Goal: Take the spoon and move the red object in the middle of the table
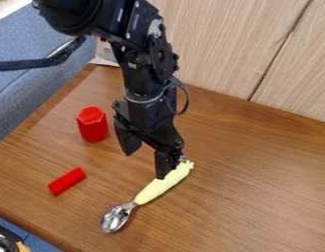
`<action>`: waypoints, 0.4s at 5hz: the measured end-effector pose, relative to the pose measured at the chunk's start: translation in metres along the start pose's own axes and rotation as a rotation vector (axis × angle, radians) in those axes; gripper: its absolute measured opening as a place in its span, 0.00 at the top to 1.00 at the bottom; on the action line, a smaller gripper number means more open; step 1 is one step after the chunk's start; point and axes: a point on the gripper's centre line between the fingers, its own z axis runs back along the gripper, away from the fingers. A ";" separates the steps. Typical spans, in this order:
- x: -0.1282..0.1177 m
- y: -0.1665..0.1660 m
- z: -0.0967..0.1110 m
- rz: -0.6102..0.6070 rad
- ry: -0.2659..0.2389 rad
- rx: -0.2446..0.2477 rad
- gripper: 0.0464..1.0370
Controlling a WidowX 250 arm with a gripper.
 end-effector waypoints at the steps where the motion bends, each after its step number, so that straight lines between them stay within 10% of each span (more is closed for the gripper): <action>1: -0.003 0.000 -0.004 0.004 0.018 0.002 0.04; 2: -0.005 -0.003 -0.006 -0.005 0.025 0.029 0.04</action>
